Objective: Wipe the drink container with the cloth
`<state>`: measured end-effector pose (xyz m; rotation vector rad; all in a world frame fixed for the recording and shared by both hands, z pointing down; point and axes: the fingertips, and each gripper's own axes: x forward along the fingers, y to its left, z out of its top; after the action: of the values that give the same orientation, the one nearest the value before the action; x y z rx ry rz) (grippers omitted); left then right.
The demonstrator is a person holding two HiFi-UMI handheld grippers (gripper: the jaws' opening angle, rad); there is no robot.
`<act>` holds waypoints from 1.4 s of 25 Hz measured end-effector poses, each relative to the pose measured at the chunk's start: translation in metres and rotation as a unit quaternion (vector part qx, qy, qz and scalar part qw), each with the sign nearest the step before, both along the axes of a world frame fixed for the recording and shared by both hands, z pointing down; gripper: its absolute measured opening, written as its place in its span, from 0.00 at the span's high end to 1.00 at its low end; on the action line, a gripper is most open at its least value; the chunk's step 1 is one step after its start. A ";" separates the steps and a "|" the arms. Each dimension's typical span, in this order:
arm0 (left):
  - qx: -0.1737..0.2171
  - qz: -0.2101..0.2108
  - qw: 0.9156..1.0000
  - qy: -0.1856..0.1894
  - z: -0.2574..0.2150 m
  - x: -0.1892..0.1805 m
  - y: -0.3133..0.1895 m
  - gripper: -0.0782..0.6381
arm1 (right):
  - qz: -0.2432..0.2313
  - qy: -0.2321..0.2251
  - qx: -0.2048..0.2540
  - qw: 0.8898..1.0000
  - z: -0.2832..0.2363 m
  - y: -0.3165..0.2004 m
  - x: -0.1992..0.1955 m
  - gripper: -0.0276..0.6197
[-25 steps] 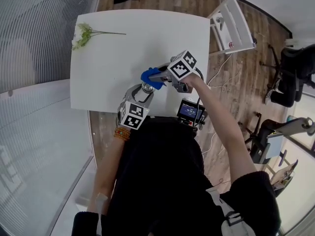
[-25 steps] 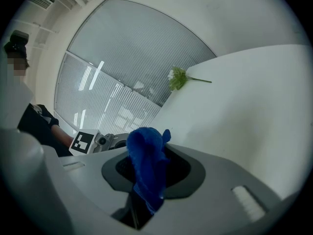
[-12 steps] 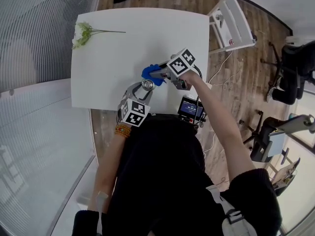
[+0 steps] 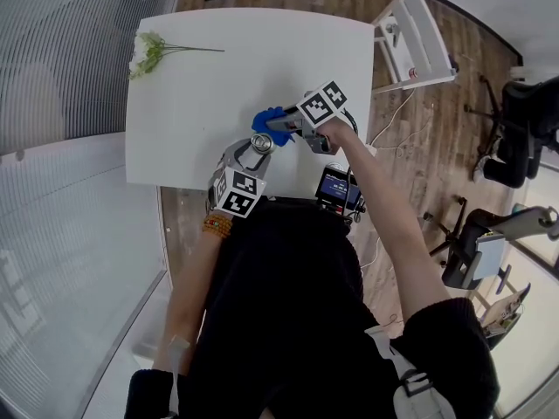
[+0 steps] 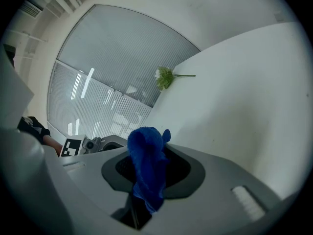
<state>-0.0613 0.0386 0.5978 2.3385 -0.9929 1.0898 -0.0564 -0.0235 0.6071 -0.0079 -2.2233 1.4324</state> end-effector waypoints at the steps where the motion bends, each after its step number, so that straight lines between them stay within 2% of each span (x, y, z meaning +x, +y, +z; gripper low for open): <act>1: 0.000 -0.001 1.000 0.000 0.000 0.000 0.000 0.59 | 0.000 -0.002 -0.002 1.000 0.000 0.000 0.000 0.78; 5: -0.002 -0.005 1.000 -0.001 -0.001 -0.001 0.000 0.59 | 0.004 -0.006 -0.010 1.000 0.001 -0.001 -0.001 0.78; 12: -0.002 -0.008 1.000 -0.003 -0.001 0.000 0.000 0.58 | 0.023 0.013 -0.005 1.000 0.016 -0.007 0.004 0.78; 16: -0.002 -0.010 1.000 -0.003 0.000 0.000 0.000 0.58 | 0.015 0.050 0.014 0.999 0.036 -0.009 0.007 0.79; 21: -0.005 -0.011 1.000 -0.002 0.000 -0.002 0.000 0.58 | 0.012 0.090 0.014 0.996 0.061 -0.008 0.008 0.79; 25: -0.007 -0.011 1.000 -0.005 0.002 -0.001 0.000 0.58 | 0.000 0.142 0.042 0.989 0.084 -0.006 0.014 0.79; 27: 0.004 -0.018 1.000 0.005 -0.005 0.000 -0.001 0.58 | -0.004 0.160 0.063 0.985 0.085 -0.006 0.015 0.79; 28: 0.020 -0.031 0.999 0.021 -0.014 0.001 -0.003 0.52 | -0.006 0.167 0.074 0.983 0.084 -0.005 0.015 0.79; 29: 0.040 -0.048 0.997 0.039 -0.026 0.001 -0.007 0.40 | -0.006 0.170 0.082 0.982 0.084 -0.005 0.014 0.79; 30: 0.057 -0.063 0.995 0.053 -0.037 0.001 -0.010 0.39 | -0.002 0.169 0.086 0.982 0.083 -0.005 0.014 0.79; 32: 0.065 -0.079 0.993 0.061 -0.048 0.005 -0.016 0.38 | 0.022 0.153 0.085 0.984 0.078 -0.010 0.017 0.77; 35: 0.036 -0.101 0.993 0.041 -0.038 0.008 -0.025 0.39 | 0.088 0.104 0.080 0.987 0.051 -0.024 0.026 0.77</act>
<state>-0.0535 0.0137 0.5600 2.2591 -1.2249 0.8857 -0.0299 -0.0473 0.6584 0.3826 -2.2005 1.2724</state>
